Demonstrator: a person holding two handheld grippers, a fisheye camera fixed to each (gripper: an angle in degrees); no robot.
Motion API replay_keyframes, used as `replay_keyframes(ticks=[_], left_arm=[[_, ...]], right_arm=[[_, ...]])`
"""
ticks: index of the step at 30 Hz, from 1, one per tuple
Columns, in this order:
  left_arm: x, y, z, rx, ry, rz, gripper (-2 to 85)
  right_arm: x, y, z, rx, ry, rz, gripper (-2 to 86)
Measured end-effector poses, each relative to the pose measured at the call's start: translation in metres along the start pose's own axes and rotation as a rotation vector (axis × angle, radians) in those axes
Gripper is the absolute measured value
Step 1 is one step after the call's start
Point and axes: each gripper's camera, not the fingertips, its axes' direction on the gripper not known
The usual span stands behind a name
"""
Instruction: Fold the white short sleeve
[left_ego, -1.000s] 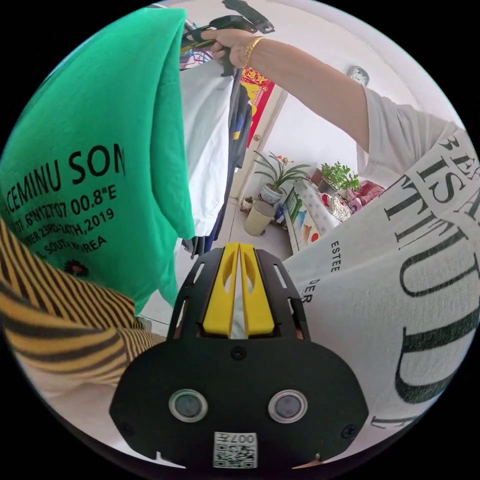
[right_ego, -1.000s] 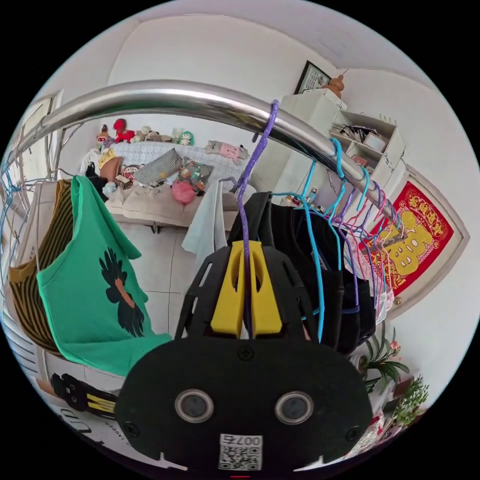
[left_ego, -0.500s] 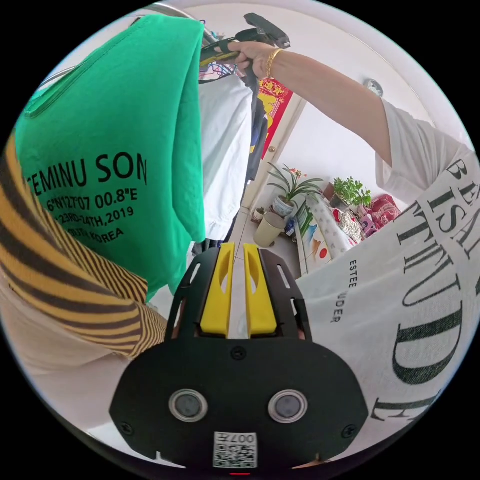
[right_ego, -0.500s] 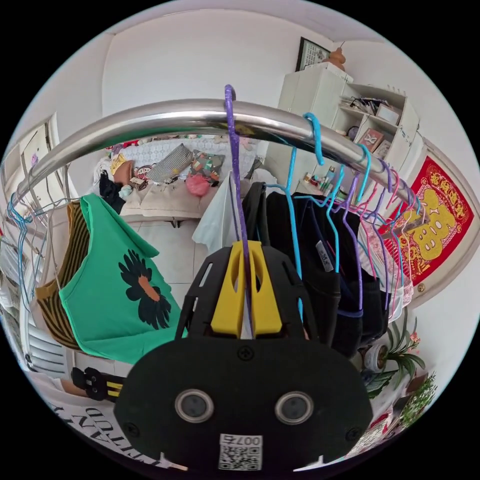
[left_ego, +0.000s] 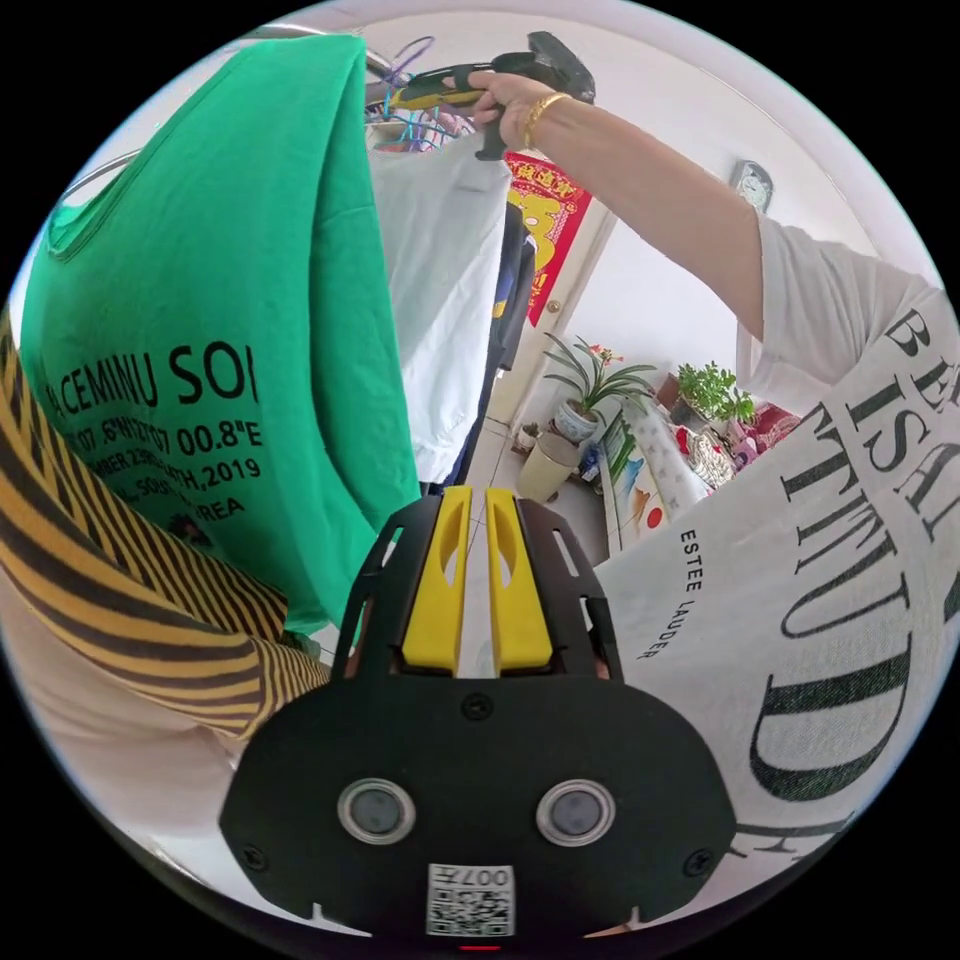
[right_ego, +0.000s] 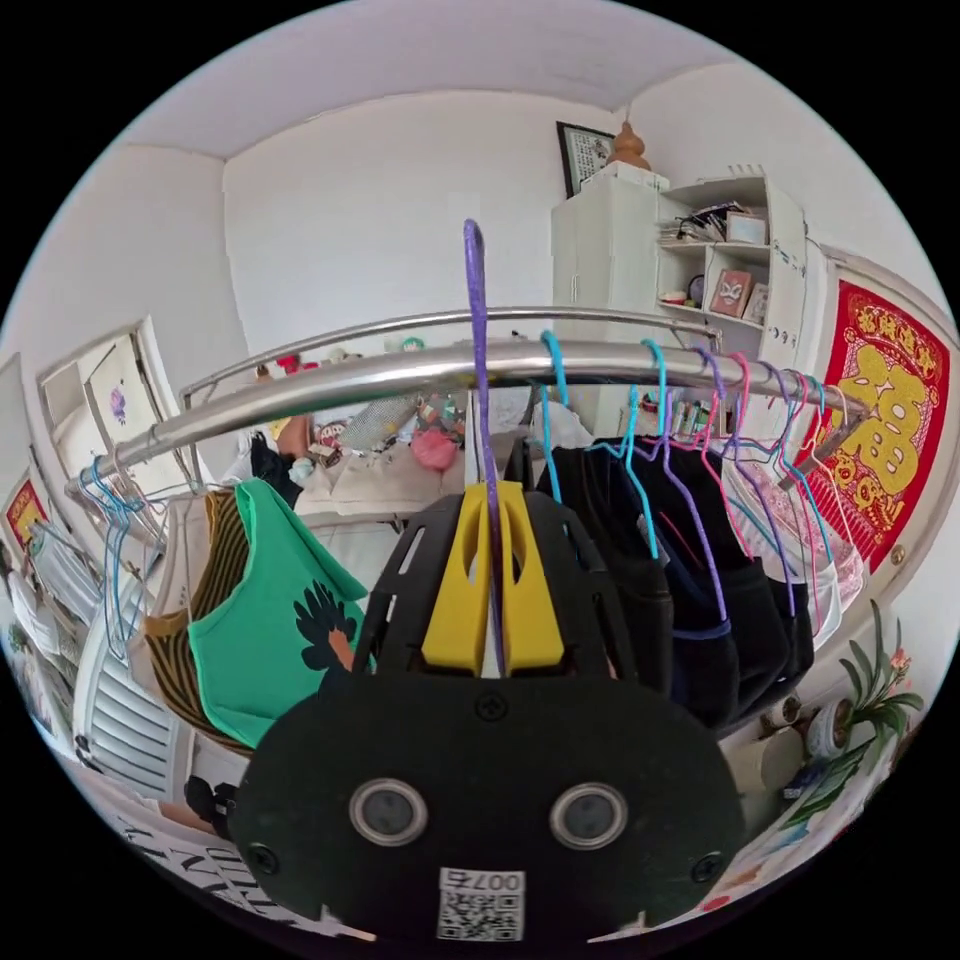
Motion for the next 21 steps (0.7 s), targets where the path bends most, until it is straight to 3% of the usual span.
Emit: replay_keyframes(ticks=[6, 11, 21], left_arm=[[-0.017, 0.003, -0.014, 0.035, -0.076, 0.006, 2.5], [-0.022, -0.020, -0.014, 0.081, -0.097, 0.078, 5.9], [0.024, -0.119, 0.033, 0.208, -0.038, 0.286, 10.6]], right_arm=[[0.023, 0.049, -0.023, 0.044, -0.035, -0.082, -0.3], [0.060, 0.153, -0.084, 0.146, -0.112, -0.078, -0.3], [0.068, 0.301, -0.245, 0.114, 0.136, -0.054, -0.3]])
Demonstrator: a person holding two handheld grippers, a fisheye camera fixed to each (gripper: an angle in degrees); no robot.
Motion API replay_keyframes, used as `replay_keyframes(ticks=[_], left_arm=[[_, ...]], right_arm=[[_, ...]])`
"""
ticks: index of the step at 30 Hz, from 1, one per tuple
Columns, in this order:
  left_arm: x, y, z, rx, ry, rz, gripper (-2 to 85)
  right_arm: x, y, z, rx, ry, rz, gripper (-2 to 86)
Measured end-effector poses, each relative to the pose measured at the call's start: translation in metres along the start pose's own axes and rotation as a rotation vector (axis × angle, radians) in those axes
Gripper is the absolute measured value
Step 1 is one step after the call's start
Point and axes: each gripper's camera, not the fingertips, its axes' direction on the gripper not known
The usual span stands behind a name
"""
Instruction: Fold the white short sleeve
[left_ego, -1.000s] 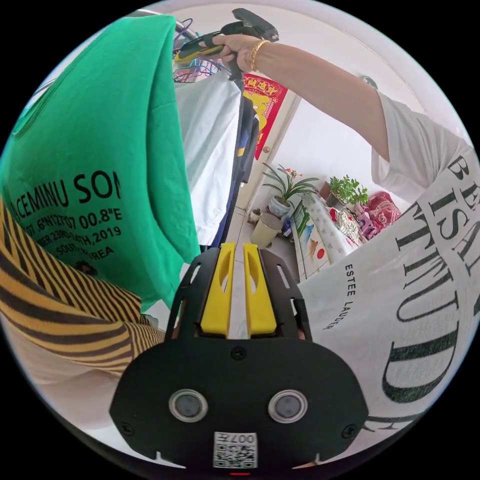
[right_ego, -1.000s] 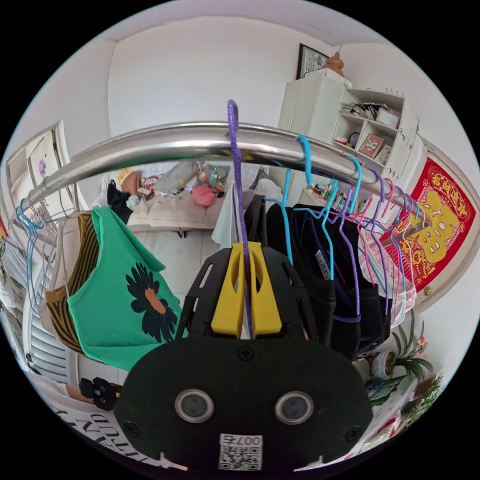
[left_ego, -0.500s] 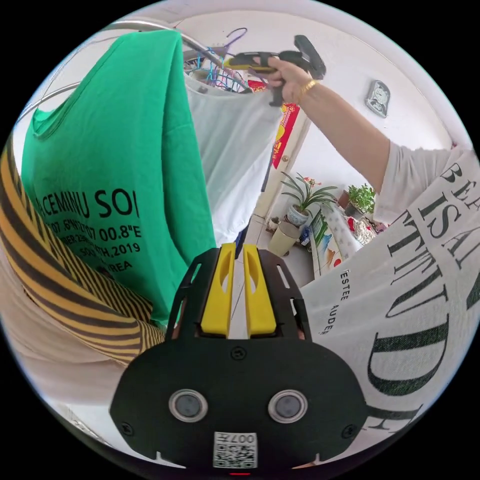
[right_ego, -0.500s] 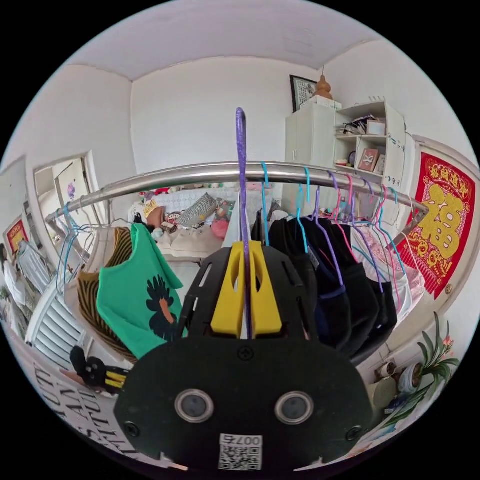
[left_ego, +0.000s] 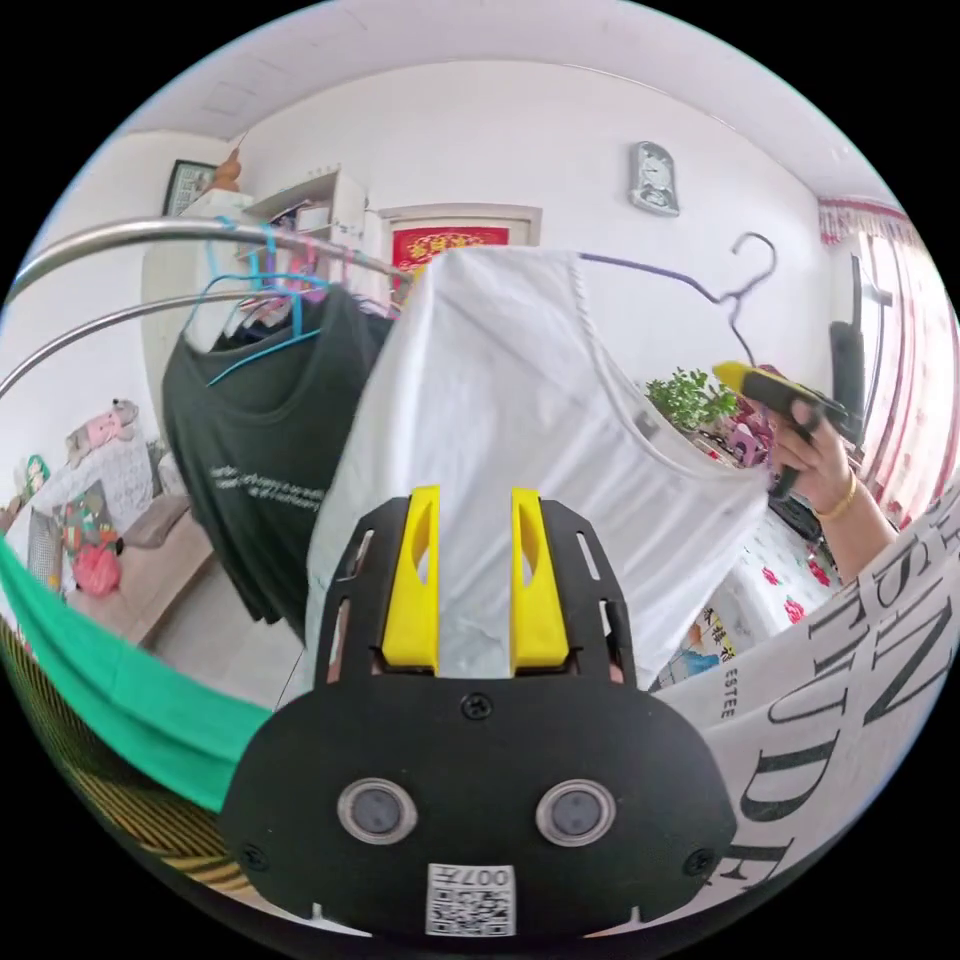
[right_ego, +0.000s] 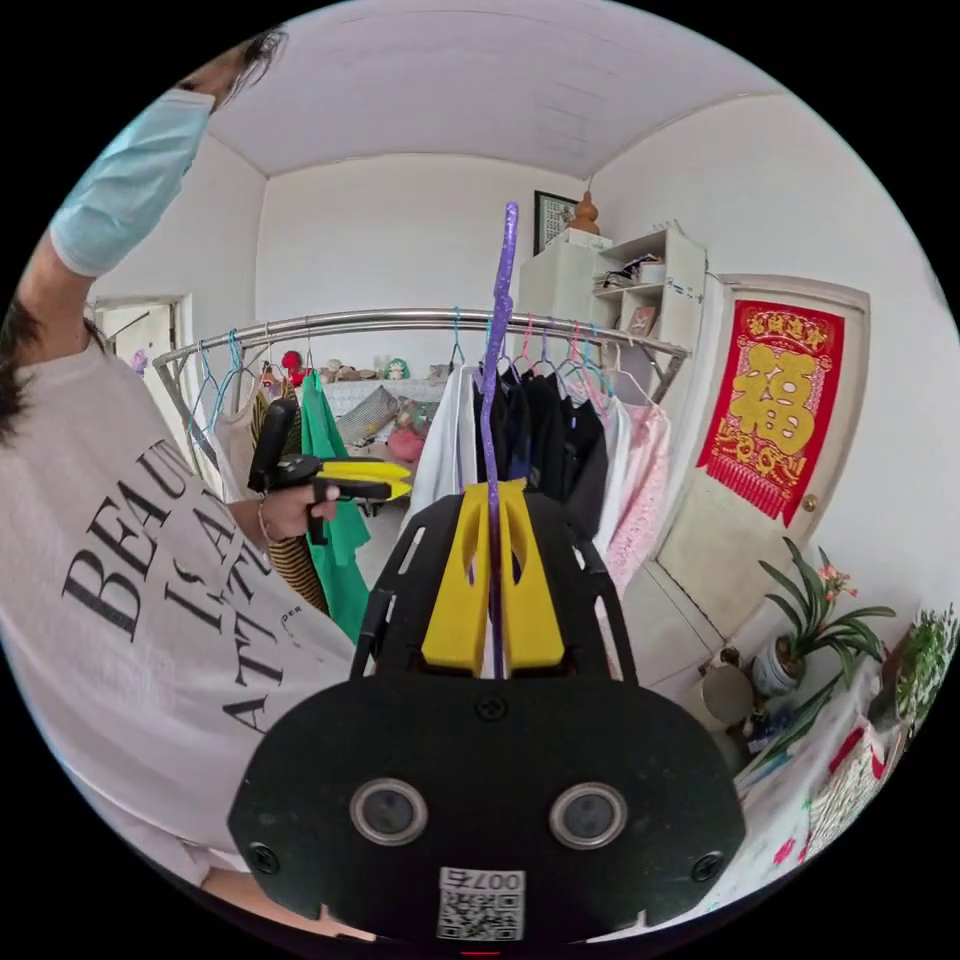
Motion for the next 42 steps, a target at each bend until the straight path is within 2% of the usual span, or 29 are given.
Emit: replay_keyframes(ticks=[3, 7, 12, 15, 17, 21, 23, 29, 34, 38, 42], left_arm=[[0.022, -0.031, 0.036, 0.007, 0.072, 0.067, 12.7], [0.083, -0.067, 0.090, 0.031, 0.307, 0.206, 13.9], [0.187, -0.099, 0.160, -0.006, 0.595, 0.383, 12.7], [0.250, -0.113, 0.184, -0.010, 0.754, 0.456, 8.2], [0.296, -0.117, 0.193, 0.003, 0.816, 0.505, 0.6], [0.350, -0.119, 0.200, 0.013, 0.959, 0.594, -0.7], [0.374, -0.124, 0.211, -0.045, 1.066, 0.625, -0.9], [0.414, -0.135, 0.254, -0.137, 1.151, 0.737, -1.0], [0.428, -0.163, 0.322, -0.237, 1.248, 0.676, -1.0], [0.461, -0.176, 0.363, -0.273, 1.183, 0.736, -1.0], [0.490, -0.177, 0.395, -0.389, 1.241, 0.724, -1.0]], right_arm=[[-0.001, 0.035, -0.058, 0.005, 0.120, 0.082, -0.3], [-0.019, 0.075, -0.119, -0.068, 0.300, 0.159, -0.3], [-0.046, 0.106, -0.176, -0.124, 0.432, 0.224, -0.3], [-0.059, 0.123, -0.215, -0.122, 0.502, 0.292, -0.3], [-0.071, 0.138, -0.243, -0.101, 0.571, 0.357, -0.3], [-0.089, 0.161, -0.269, -0.091, 0.739, 0.479, -0.3], [-0.094, 0.174, -0.273, -0.110, 0.857, 0.590, -0.3], [-0.080, 0.192, -0.245, -0.094, 1.015, 0.746, -0.3], [-0.083, 0.190, -0.240, -0.020, 1.083, 0.867, -0.3], [-0.083, 0.190, -0.231, 0.035, 1.167, 0.978, -0.3], [-0.087, 0.201, -0.220, 0.142, 1.269, 1.092, -0.3]])
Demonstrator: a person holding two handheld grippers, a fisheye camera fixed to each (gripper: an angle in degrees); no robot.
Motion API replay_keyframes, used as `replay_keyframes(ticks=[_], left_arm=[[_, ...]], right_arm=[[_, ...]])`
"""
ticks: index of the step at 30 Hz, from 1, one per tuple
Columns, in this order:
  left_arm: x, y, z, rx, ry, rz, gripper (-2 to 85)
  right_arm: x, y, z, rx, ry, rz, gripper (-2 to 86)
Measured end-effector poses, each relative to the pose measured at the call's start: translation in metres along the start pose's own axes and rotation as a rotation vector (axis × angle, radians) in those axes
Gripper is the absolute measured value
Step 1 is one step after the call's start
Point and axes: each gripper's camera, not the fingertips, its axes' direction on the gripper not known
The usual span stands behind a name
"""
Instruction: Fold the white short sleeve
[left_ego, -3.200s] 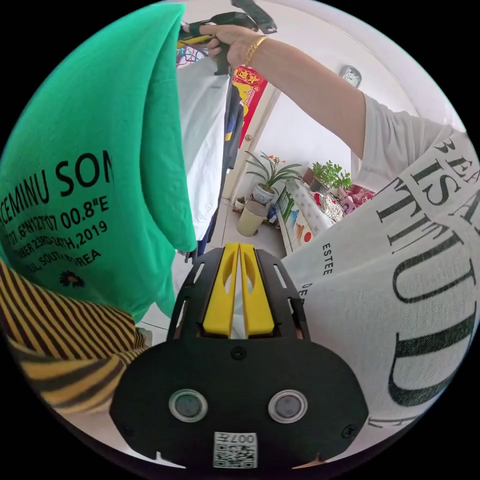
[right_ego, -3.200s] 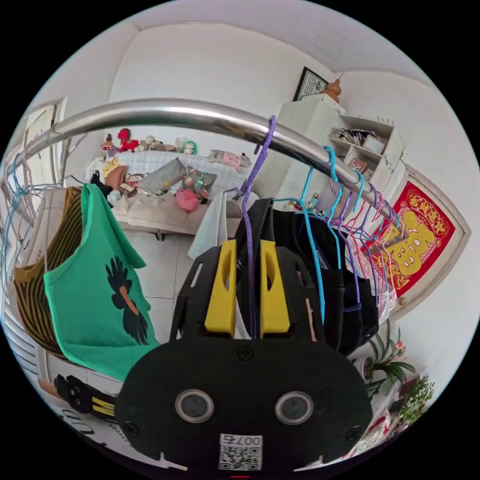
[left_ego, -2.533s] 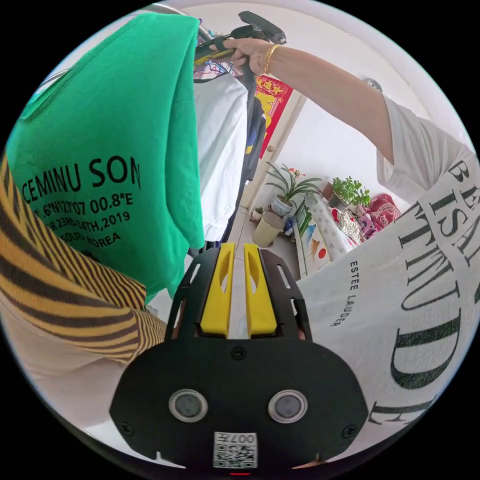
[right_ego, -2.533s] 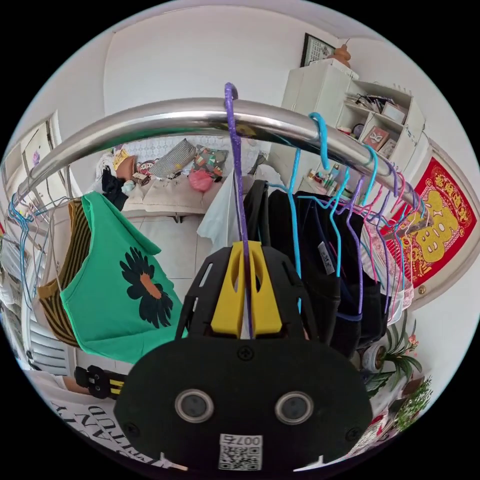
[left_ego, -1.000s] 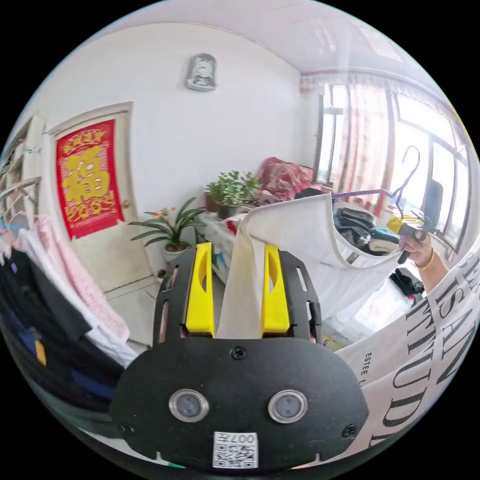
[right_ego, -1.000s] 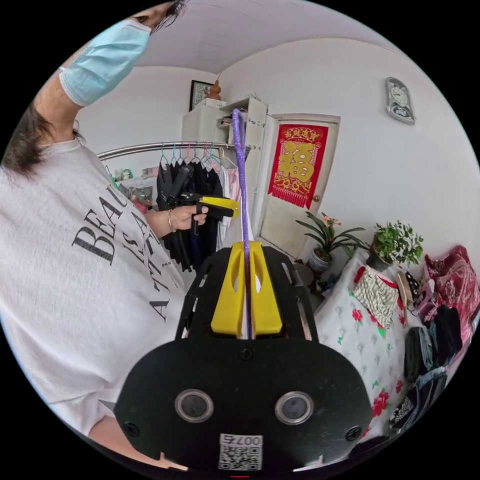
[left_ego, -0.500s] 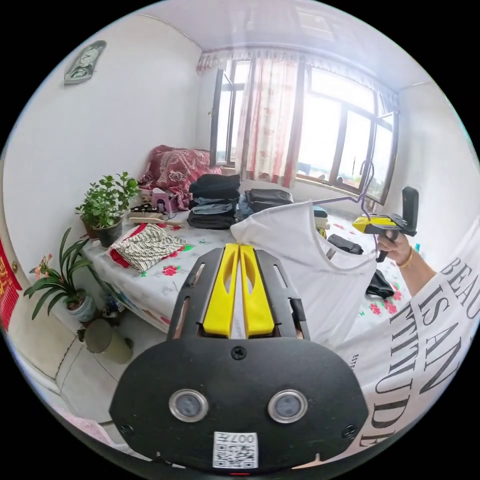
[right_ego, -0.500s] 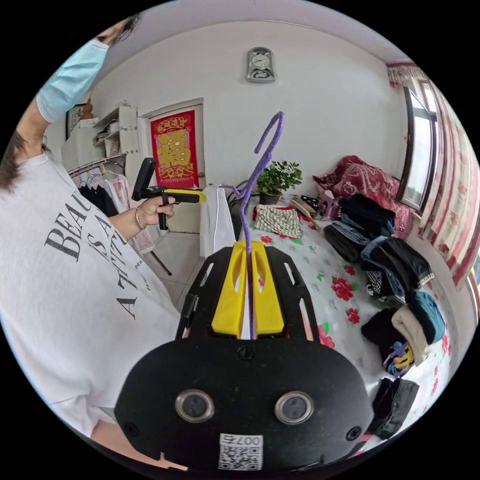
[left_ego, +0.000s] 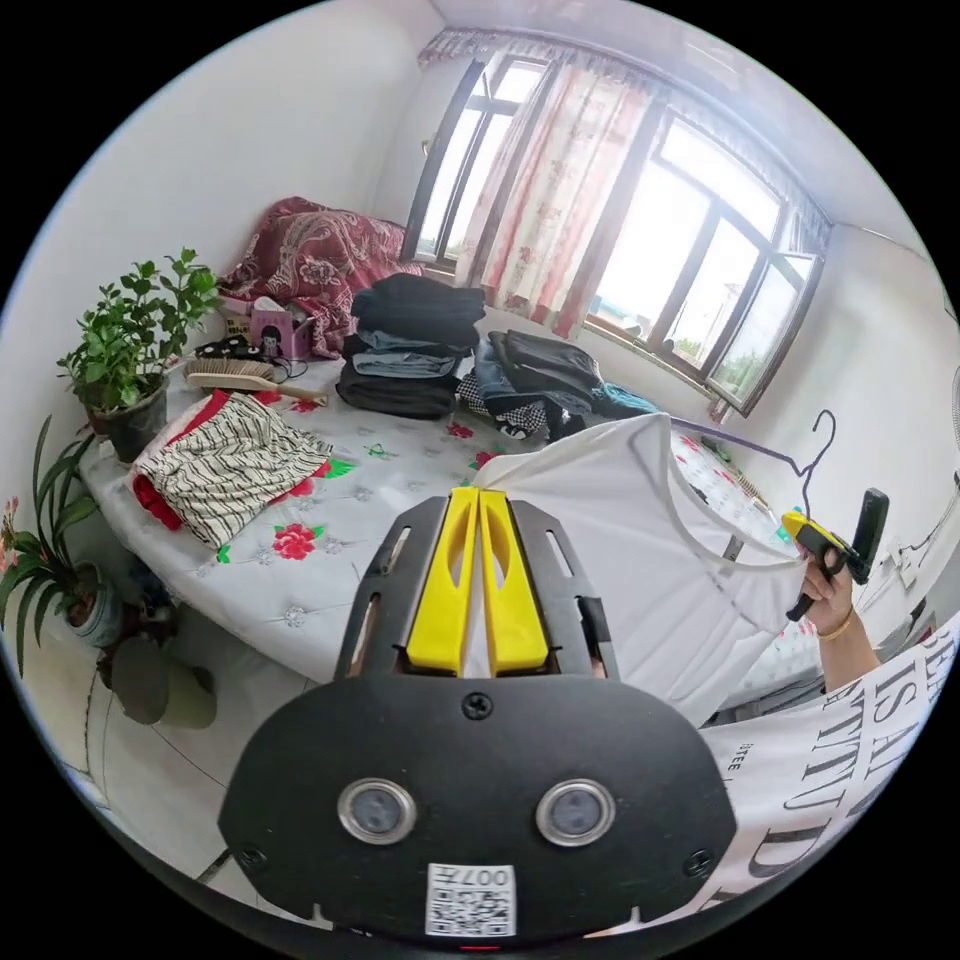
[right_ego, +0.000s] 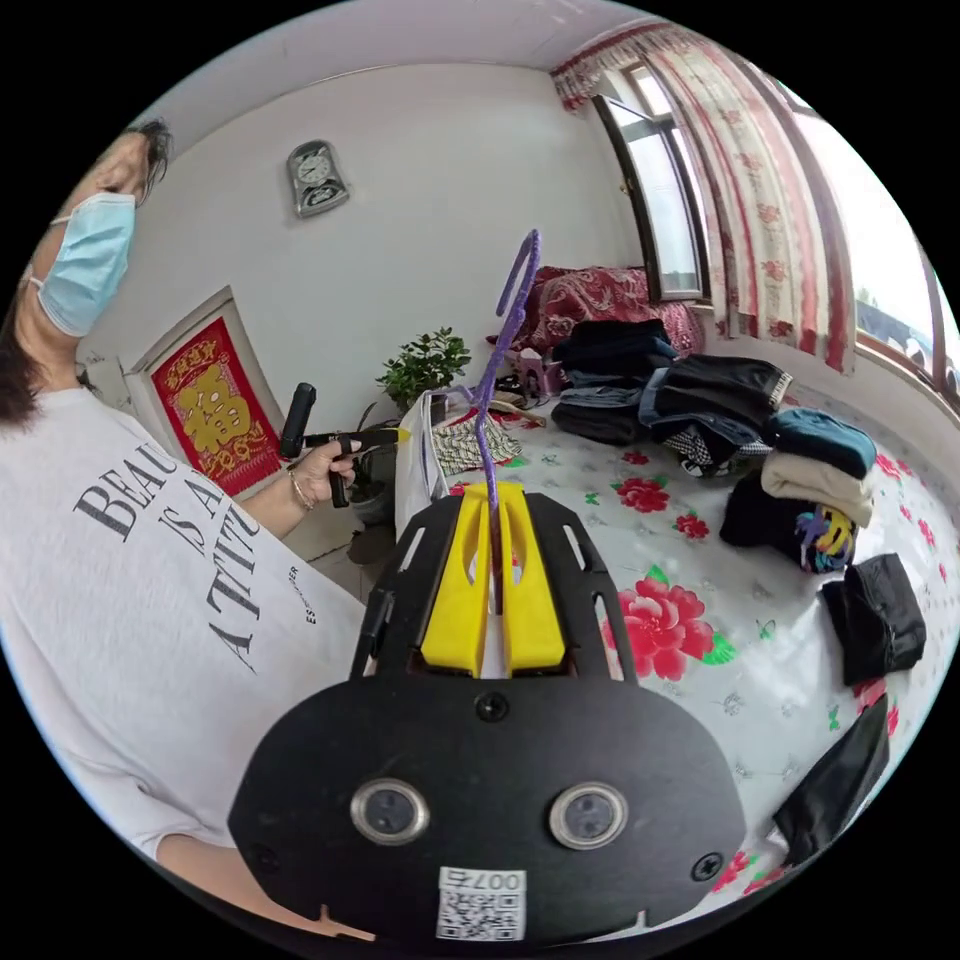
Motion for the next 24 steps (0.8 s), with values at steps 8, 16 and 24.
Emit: replay_keyframes(ticks=[8, 16, 24], left_arm=[[0.028, -0.013, 0.042, -0.106, 0.281, 0.104, -1.0], [0.042, -0.027, 0.060, -0.163, 0.137, 0.081, -1.0], [0.000, 0.001, 0.094, -0.239, 0.273, -0.298, -1.0]], right_arm=[[0.008, 0.042, 0.012, -0.086, 0.106, 0.173, -0.3], [0.046, 0.073, -0.022, 0.105, 0.058, 0.268, -0.3], [0.117, 0.134, -0.059, 0.411, -0.062, 0.555, -0.5]])
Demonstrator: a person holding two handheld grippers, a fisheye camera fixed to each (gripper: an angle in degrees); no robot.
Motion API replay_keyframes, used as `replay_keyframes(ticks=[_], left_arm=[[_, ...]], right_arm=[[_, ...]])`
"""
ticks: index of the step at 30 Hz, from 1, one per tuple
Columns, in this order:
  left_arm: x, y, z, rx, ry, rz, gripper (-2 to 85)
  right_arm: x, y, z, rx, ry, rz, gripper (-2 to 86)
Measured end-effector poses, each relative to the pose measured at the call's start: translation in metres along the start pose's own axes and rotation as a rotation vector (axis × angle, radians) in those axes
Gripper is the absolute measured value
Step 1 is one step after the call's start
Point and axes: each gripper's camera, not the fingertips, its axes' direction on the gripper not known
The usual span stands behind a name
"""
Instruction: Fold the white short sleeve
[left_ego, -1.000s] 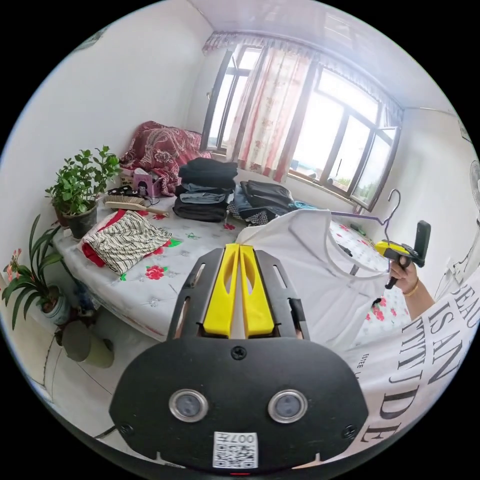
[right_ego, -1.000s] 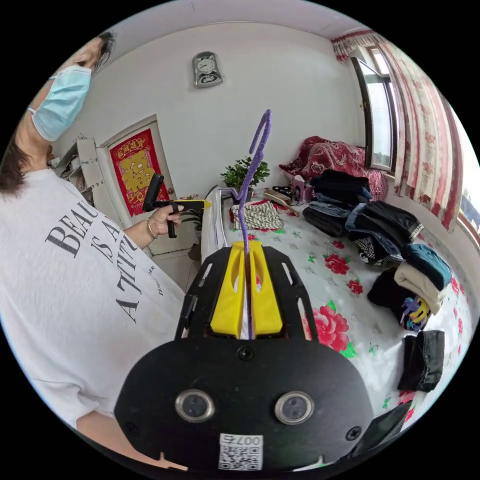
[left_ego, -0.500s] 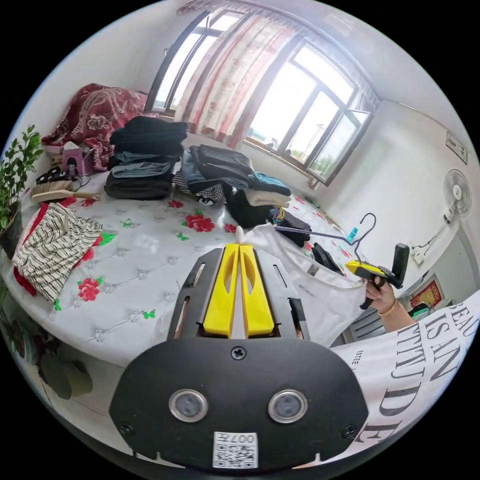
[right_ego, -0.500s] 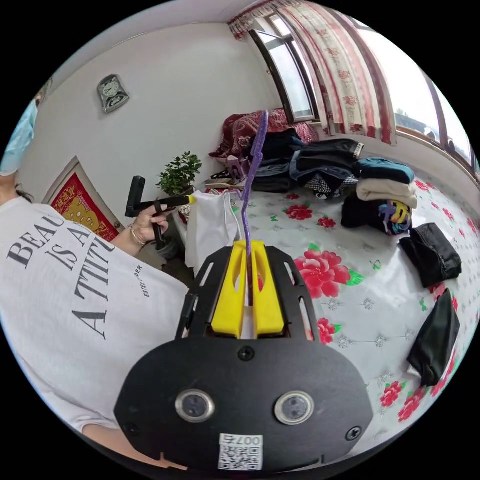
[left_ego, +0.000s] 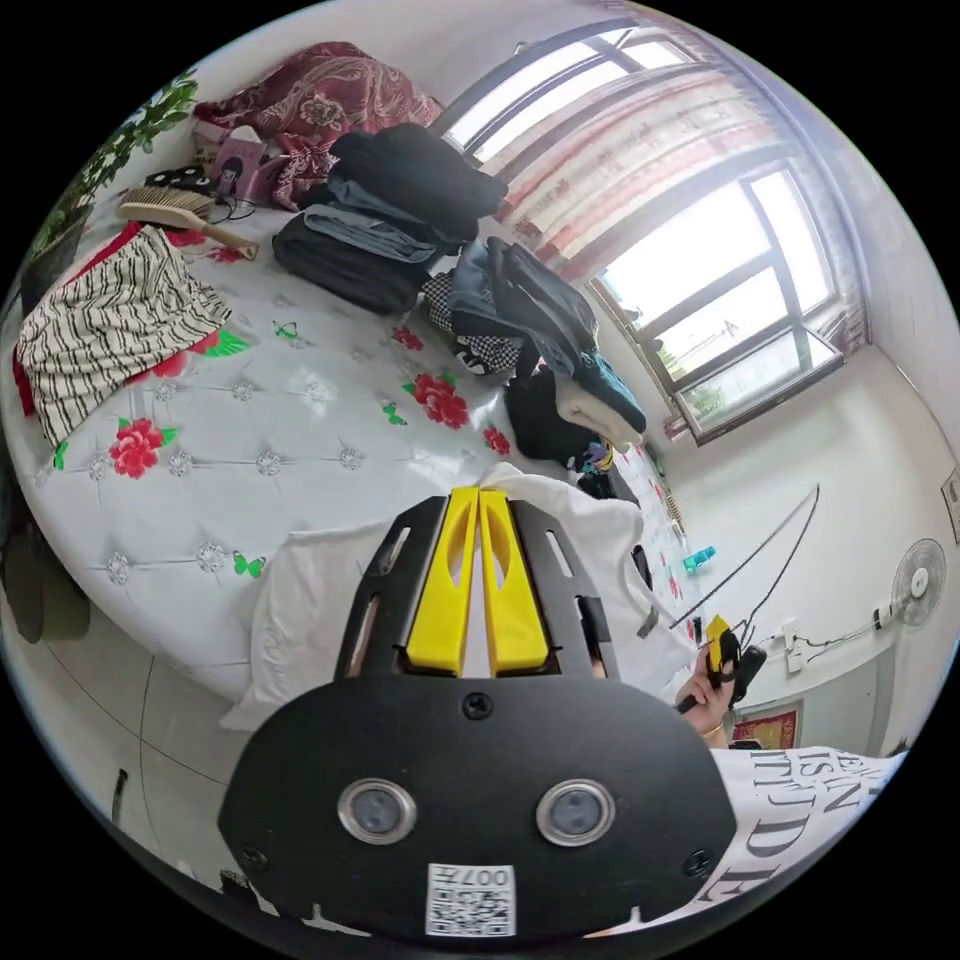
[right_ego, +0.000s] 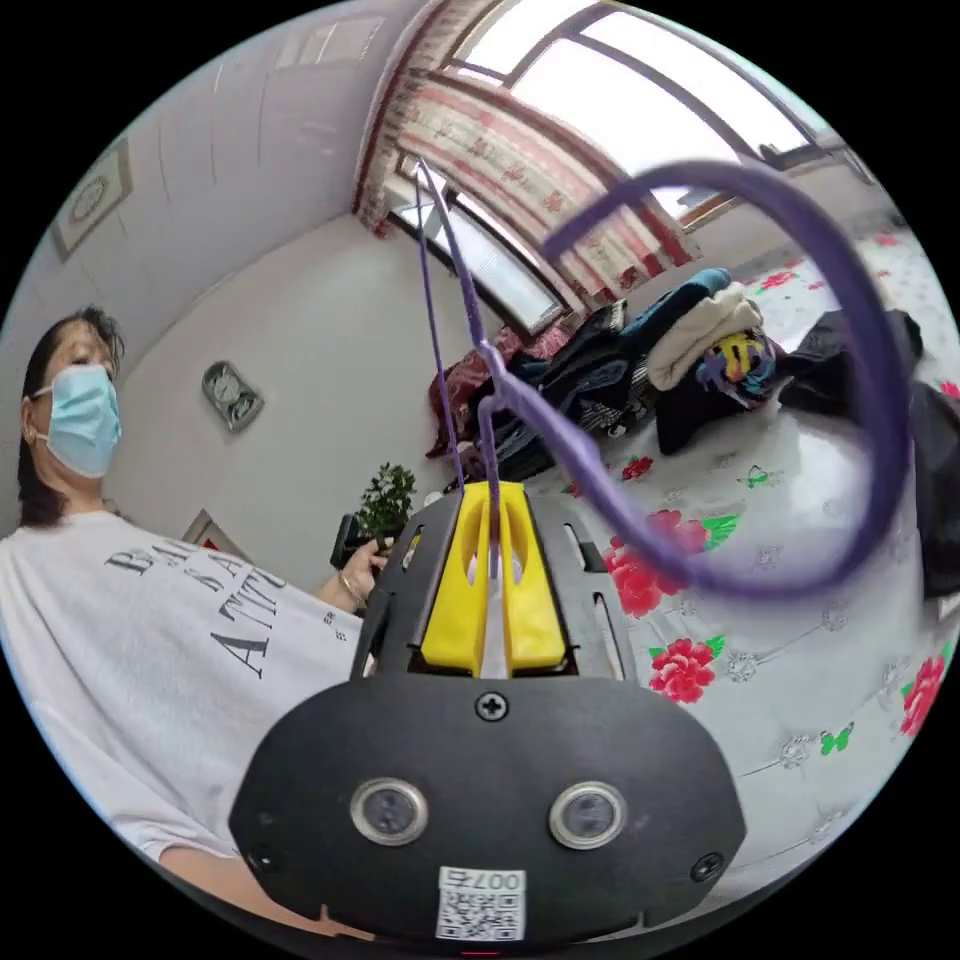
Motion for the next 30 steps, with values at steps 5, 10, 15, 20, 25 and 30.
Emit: replay_keyframes(ticks=[5, 10, 15, 20, 25, 30], left_arm=[[0.025, 0.004, 0.001, -0.099, -0.015, 0.174, -1.0], [0.055, 0.006, 0.023, -0.164, -0.137, 0.286, -1.0], [0.064, 0.005, 0.029, -0.188, -0.172, 0.289, -1.0], [0.059, 0.008, 0.034, -0.220, -0.196, 0.239, -1.0], [0.062, 0.009, 0.038, -0.225, -0.208, 0.211, -1.0], [0.067, 0.008, 0.034, -0.228, -0.208, 0.221, -1.0]], right_arm=[[0.066, -0.010, -0.058, 0.269, 0.171, 0.236, 0.0], [0.146, -0.009, -0.089, 0.196, 0.664, 0.579, 4.0], [0.147, 0.022, -0.118, 0.193, 0.920, 0.680, 6.0], [0.106, 0.014, -0.020, -0.129, 0.542, 0.414, 7.8], [0.077, 0.028, 0.100, -0.476, 0.423, 0.227, 8.1], [0.072, 0.037, 0.147, -0.654, 0.536, 0.213, 2.2]])
